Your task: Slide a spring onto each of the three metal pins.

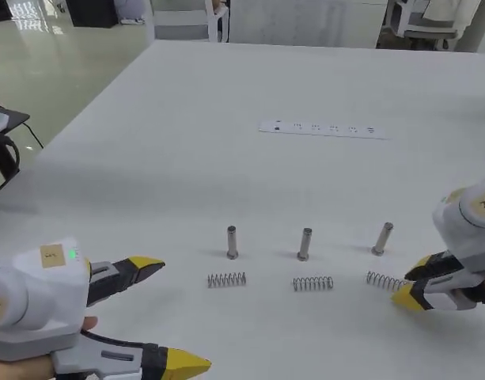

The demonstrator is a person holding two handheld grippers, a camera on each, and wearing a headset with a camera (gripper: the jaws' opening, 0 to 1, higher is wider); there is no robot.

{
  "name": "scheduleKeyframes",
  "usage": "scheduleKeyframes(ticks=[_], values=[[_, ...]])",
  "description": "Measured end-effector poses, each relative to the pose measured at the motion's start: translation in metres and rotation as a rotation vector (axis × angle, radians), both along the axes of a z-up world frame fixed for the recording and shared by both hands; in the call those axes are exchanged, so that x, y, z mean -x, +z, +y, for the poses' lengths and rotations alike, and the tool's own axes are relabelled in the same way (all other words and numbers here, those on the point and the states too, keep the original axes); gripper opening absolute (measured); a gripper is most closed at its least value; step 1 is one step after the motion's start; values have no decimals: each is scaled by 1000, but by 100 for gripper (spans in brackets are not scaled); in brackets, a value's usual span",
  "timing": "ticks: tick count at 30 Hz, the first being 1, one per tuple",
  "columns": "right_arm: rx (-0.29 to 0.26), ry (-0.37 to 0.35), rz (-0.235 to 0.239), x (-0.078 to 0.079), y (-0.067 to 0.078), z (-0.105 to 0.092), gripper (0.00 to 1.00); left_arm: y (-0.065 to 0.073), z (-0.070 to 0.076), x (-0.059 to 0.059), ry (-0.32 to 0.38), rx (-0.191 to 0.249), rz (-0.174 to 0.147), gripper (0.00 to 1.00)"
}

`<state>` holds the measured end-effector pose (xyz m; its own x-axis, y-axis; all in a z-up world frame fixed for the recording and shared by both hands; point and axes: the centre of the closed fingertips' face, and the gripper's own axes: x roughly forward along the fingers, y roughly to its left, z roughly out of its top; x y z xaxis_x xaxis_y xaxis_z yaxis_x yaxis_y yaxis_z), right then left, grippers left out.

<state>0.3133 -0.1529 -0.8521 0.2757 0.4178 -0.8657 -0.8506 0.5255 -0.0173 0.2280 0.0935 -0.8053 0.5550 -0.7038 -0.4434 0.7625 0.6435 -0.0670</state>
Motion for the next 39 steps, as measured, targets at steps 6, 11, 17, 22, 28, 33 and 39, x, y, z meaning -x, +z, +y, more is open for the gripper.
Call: scheduleKeyframes(ticks=[6,11,17,22,28,33,39], values=[[10,27,-2,-2,-3,-1,18,0,1,0,4,3,-1,84],[11,39,3,-2,-5,0,16,1,1,0,5,2,-2,84],[10,33,16,0,-5,2,13,2,2,-1,8,5,-6,84],[8,20,29,2,-5,1,10,2,2,-1,9,7,-8,84],[9,19,35,5,-5,1,9,3,1,0,3,9,-14,84],[4,17,36,8,-3,2,9,3,-1,1,-8,5,-12,84],[5,22,33,10,1,1,9,3,-3,2,-18,2,-15,83]])
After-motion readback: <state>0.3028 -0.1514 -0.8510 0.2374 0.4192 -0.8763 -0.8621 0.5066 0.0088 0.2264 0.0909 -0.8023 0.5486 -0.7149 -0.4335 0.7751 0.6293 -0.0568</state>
